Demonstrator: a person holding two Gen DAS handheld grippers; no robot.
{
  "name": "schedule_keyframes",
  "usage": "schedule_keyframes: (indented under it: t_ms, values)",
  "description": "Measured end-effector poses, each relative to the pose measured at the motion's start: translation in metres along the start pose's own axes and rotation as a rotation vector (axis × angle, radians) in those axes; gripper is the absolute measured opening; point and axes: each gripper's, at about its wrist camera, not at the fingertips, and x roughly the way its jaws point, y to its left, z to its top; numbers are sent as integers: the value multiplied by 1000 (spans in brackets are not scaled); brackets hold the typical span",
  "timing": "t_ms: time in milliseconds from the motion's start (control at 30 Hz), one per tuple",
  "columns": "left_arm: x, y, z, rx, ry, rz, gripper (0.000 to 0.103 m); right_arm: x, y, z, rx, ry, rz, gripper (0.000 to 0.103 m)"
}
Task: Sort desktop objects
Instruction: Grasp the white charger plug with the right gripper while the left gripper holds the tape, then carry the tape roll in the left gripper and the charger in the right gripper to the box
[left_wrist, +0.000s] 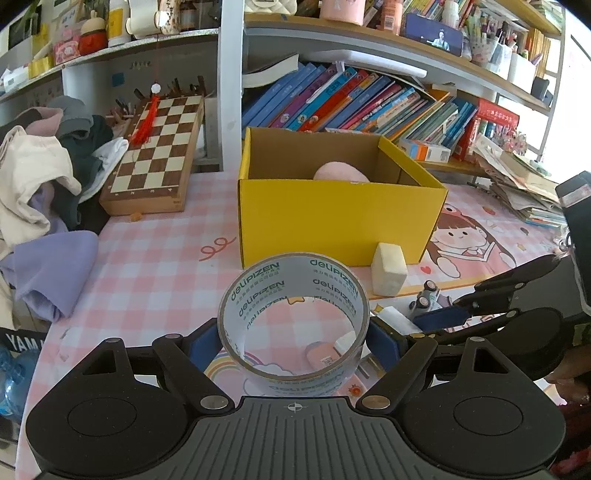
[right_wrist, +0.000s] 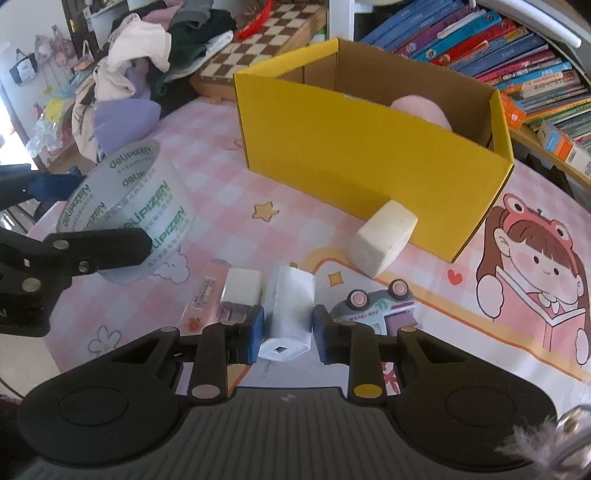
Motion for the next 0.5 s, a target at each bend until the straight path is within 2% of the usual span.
schedule_keyframes:
  t_ms: [267, 500]
  values:
    - [-6, -3, -1, 20, -12, -23, 85, -19, 8, -7, -6, -43, -20, 25]
    - [-12, -8, -3, 45, -24, -57, 85, -35, 18, -19, -10, -40, -66, 25]
